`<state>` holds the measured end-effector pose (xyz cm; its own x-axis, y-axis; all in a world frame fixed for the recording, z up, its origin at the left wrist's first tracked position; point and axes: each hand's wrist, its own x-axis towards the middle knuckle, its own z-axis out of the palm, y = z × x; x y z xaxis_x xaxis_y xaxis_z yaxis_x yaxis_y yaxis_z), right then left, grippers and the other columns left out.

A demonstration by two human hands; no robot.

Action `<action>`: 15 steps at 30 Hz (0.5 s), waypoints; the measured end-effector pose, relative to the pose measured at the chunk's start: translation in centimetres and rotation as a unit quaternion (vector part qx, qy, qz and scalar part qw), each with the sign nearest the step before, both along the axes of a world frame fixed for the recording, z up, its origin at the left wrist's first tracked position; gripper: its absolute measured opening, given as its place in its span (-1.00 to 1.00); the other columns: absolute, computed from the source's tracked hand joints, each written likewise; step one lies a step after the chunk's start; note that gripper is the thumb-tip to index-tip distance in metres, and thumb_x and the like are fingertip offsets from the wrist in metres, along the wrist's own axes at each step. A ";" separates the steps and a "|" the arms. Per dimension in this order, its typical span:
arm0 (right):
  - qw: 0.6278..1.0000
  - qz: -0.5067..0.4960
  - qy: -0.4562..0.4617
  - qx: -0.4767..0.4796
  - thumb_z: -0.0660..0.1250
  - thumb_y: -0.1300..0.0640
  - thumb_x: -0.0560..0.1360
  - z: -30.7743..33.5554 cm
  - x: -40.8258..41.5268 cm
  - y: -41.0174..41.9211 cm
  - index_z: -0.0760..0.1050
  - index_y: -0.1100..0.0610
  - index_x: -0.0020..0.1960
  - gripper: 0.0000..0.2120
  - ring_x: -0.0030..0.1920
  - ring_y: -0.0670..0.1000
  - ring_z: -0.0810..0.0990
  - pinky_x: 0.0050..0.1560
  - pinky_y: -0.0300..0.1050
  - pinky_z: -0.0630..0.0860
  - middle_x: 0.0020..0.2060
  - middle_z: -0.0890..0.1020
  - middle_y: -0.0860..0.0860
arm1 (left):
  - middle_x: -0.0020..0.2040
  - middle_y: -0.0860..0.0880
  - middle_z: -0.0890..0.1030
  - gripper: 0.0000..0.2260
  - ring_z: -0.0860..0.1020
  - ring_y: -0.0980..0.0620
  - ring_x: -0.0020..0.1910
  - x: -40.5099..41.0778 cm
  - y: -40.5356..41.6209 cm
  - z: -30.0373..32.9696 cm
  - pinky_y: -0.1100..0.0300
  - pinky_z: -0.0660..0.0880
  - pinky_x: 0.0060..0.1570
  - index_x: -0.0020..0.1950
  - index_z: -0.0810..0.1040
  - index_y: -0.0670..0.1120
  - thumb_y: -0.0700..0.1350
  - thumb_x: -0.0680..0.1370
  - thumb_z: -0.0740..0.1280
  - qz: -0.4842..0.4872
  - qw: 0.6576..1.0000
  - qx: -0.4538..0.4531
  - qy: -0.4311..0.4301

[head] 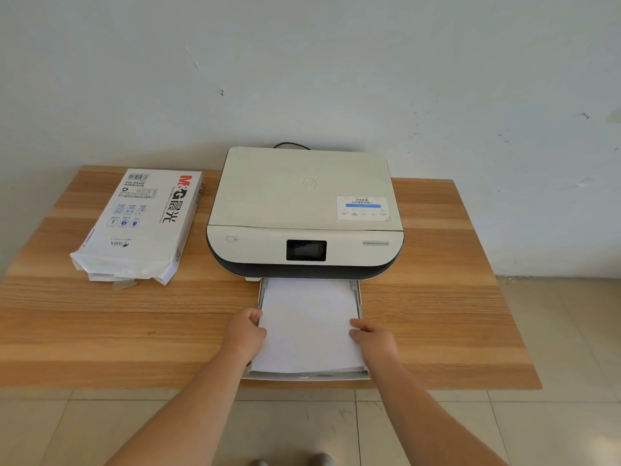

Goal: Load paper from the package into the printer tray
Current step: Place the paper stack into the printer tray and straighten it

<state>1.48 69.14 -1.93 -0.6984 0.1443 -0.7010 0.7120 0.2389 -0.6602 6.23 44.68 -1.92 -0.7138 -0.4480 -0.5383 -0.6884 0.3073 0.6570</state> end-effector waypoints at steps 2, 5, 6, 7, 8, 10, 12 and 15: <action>1.000 -0.003 -0.002 -0.002 0.35 0.24 0.51 -0.2 -0.5 -0.2 0.62 0.01 0.13 -0.76 -0.16 0.06 0.57 0.04 0.00 0.59 0.07 0.62 0.02 | 0.25 -0.08 0.51 -0.60 0.47 -0.03 0.21 -0.2 0.1 -0.1 0.19 0.41 0.09 0.29 0.47 -0.12 -0.41 0.50 0.26 -0.003 1.000 -0.011 0.009; 1.000 0.000 -0.003 -0.004 0.33 0.25 0.51 -0.2 -1.1 -0.4 0.61 0.03 0.14 -0.75 -0.15 0.06 0.56 0.07 0.04 0.58 0.02 0.63 0.01 | 0.24 -0.10 0.50 -0.61 0.45 0.01 0.13 -0.6 0.1 -0.4 0.21 0.41 0.07 0.26 0.50 -0.13 -0.44 0.50 0.23 -0.005 0.999 -0.033 0.023; 1.000 0.003 0.000 -0.001 0.32 0.25 0.52 -0.2 -1.2 -0.4 0.60 0.04 0.15 -0.75 -0.14 0.07 0.57 0.08 0.06 0.58 -0.02 0.62 0.00 | 0.23 -0.10 0.51 -0.62 0.45 0.03 0.09 -0.7 0.1 -0.5 0.20 0.42 0.06 0.24 0.52 -0.13 -0.44 0.49 0.23 -0.006 0.999 -0.042 0.027; 1.000 0.008 0.004 0.004 0.31 0.24 0.52 -0.1 -1.4 -0.4 0.60 0.04 0.17 -0.74 -0.11 0.09 0.59 0.09 0.07 0.58 -0.04 0.61 -0.02 | 0.22 -0.10 0.51 -0.62 0.44 0.04 0.08 -0.8 0.1 -0.6 0.20 0.43 0.06 0.22 0.53 -0.13 -0.44 0.49 0.23 -0.007 0.998 -0.048 0.030; 1.000 0.014 0.007 0.008 0.30 0.24 0.53 0.0 -1.5 -0.5 0.59 0.05 0.18 -0.74 -0.05 0.13 0.63 0.10 0.07 0.58 -0.07 0.61 -0.04 | 0.21 -0.10 0.50 -0.63 0.44 0.04 0.07 -0.8 0.1 -0.7 0.20 0.43 0.05 0.21 0.53 -0.12 -0.44 0.49 0.23 -0.008 0.998 -0.051 0.032; 0.999 0.027 0.008 0.016 0.29 0.24 0.53 0.1 -1.6 -0.4 0.58 0.05 0.20 -0.72 0.06 0.17 0.62 0.11 0.07 0.58 -0.11 0.58 -0.06 | 0.20 -0.08 0.50 -0.63 0.44 0.04 0.07 -0.9 0.0 -0.8 0.22 0.43 0.02 0.21 0.53 -0.11 -0.44 0.49 0.24 -0.012 0.998 -0.055 0.033; 0.999 0.042 0.008 0.021 0.28 0.27 0.54 -0.1 -1.5 -0.3 0.56 0.06 0.23 -0.70 0.02 0.12 0.62 0.08 0.02 0.59 -0.02 0.59 -0.02 | 0.20 -0.07 0.50 -0.63 0.45 0.04 0.09 -1.0 0.1 -1.0 0.23 0.43 0.01 0.21 0.53 -0.10 -0.43 0.49 0.24 -0.018 0.998 -0.055 0.035; 0.996 0.072 0.018 0.045 0.24 0.31 0.54 -0.3 -1.3 -0.1 0.54 0.06 0.26 -0.66 -0.14 -0.03 0.57 -0.08 -0.12 0.58 0.10 0.57 0.01 | 0.22 -0.08 0.50 -0.62 0.45 0.03 0.13 -0.9 0.1 -1.2 0.23 0.43 0.06 0.21 0.53 -0.11 -0.44 0.49 0.25 -0.029 0.997 -0.058 0.036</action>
<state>0.23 69.05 -2.27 -0.7403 0.1028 -0.6644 0.6431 0.3962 -0.6553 5.36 44.78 -3.10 -0.7751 -0.4619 -0.4312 -0.6196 0.4219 0.6619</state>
